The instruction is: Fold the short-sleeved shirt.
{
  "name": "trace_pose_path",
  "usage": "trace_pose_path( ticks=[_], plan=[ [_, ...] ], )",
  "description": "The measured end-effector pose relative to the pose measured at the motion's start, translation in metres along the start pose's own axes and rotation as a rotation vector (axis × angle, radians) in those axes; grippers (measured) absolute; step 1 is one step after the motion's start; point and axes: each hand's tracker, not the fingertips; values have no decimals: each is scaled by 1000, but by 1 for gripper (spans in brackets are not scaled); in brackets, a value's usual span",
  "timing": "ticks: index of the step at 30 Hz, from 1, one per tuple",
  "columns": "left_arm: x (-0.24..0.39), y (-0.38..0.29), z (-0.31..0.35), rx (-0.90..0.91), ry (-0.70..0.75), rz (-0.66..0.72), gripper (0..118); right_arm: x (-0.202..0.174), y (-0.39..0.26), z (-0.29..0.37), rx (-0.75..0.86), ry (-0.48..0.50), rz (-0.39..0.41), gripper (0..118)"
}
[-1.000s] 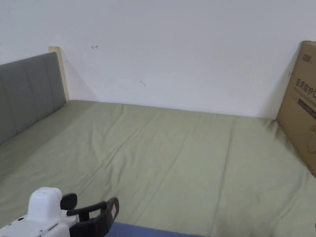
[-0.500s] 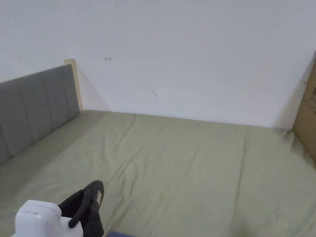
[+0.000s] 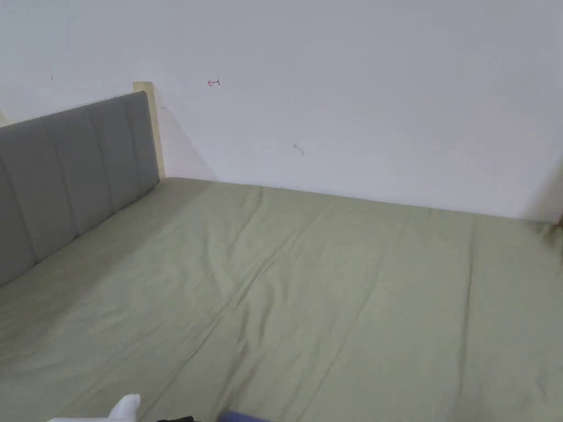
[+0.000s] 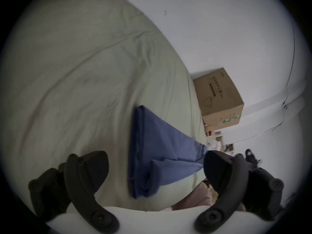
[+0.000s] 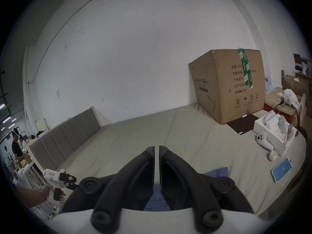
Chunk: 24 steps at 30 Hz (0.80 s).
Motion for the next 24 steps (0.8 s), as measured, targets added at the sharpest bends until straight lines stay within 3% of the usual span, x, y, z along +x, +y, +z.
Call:
trace_pose_path(
  ticks=[8, 11, 12, 14, 15, 16, 17, 24],
  plan=[
    [-47, 6, -70, -126, -459, 247, 118, -23, -5, -23, -108, 10, 30, 6],
    [-40, 9, -93, -175, -448, 147, 112, -28, -1, -33, -140, 23, 31, 6],
    [-33, 3, -83, -192, -426, 107, 99, -31, -1, -34, -142, 29, 30, 6],
    [-37, 4, -88, -179, -263, 68, 4, -37, 2, -36, -145, 44, 33, 6],
    [-40, 3, -93, -178, -99, 56, 5, -40, 2, -37, -147, 51, 39, 6],
    [-48, 3, -95, -210, -25, 45, 5, -43, 3, -38, -151, 58, 48, 6],
    [-32, 5, -85, -163, -218, 117, 5, -46, 4, -39, -155, 63, 59, 6],
    [65, -8, -63, -132, 213, -299, 5, -61, 2, -32, -164, 113, 112, 6]
  ],
)
